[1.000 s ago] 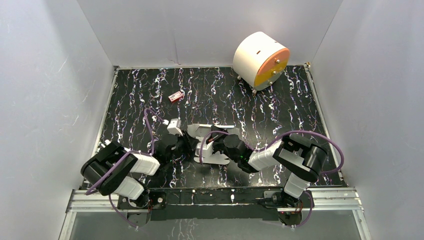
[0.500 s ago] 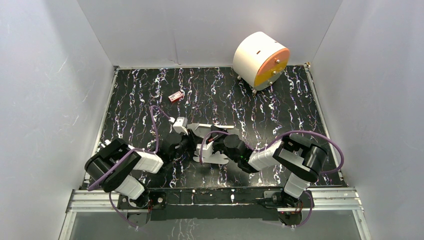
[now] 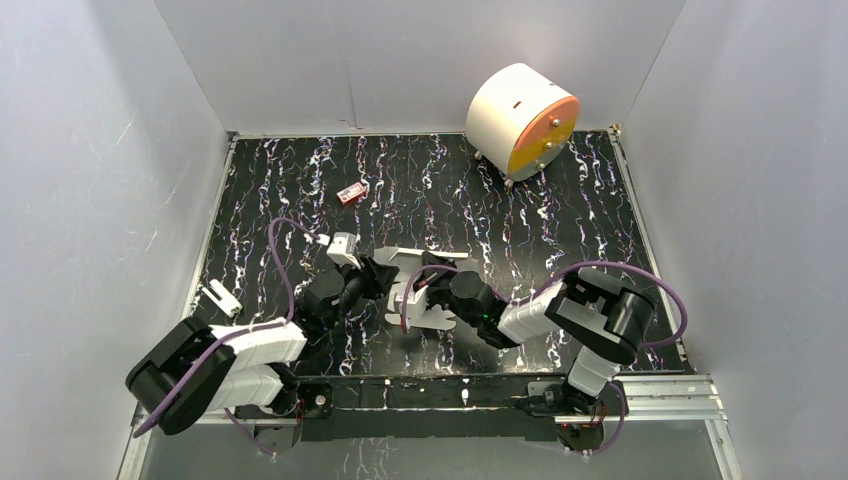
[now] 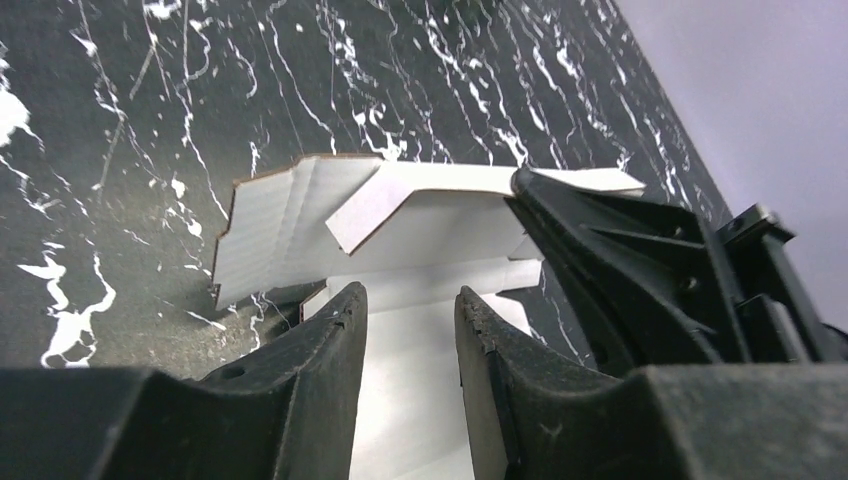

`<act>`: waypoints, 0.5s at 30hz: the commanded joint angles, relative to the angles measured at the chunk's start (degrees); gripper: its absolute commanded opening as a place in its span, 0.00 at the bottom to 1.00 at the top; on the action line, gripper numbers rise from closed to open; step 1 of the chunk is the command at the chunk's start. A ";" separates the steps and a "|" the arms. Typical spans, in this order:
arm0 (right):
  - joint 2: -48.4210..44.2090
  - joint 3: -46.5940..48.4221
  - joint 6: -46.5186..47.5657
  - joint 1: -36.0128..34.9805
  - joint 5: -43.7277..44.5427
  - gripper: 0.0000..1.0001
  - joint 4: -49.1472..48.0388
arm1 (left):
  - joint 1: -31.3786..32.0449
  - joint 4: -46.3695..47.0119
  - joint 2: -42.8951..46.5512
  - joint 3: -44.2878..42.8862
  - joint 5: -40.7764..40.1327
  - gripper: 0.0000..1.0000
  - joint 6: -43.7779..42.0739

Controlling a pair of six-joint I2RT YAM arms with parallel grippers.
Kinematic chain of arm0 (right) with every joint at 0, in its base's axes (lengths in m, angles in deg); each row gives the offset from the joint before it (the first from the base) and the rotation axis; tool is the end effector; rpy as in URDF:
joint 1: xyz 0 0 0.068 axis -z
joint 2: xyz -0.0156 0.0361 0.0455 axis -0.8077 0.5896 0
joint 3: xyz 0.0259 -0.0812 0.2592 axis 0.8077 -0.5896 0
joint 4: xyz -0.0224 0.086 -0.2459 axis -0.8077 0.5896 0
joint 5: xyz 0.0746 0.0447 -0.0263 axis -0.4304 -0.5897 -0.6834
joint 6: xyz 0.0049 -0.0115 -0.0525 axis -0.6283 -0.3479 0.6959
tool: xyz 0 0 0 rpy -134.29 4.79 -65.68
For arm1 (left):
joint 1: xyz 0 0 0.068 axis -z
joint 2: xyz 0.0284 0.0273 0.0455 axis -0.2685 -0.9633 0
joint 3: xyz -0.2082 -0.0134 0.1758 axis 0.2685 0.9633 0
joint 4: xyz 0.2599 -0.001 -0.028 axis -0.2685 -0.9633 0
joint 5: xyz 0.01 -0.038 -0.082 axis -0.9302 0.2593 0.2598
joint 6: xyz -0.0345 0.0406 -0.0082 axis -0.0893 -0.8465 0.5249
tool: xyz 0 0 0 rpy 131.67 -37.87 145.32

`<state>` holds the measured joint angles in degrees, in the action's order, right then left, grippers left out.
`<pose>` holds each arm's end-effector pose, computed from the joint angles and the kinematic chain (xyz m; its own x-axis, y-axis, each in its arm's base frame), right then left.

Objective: Fold the paper box

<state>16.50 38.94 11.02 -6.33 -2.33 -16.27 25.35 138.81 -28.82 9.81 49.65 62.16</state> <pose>0.1564 0.2543 0.1550 0.6714 -0.7149 -0.1956 -0.2346 0.0454 -0.9710 0.1688 -0.1403 0.1748 -0.3605 -0.4171 -0.8343 0.4232 0.7239 -0.5448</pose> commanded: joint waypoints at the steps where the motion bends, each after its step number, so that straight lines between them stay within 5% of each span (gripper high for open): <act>1: -1.55 -0.63 3.03 -0.38 0.20 0.00 -4.45 | -1.24 -2.17 5.80 1.12 -4.20 0.36 -2.39; 7: -2.38 -0.19 3.53 -0.44 -0.06 0.00 -2.42 | -6.19 -4.57 9.17 0.60 -5.29 0.39 -2.14; 15: -0.96 -0.43 3.84 -0.44 -0.30 0.00 -3.48 | -13.63 -0.35 2.98 -0.19 1.65 0.44 -5.71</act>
<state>16.13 38.61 13.77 -6.53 -2.35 -16.19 14.75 134.59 -23.66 10.66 47.38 60.15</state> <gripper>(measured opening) 0.054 0.428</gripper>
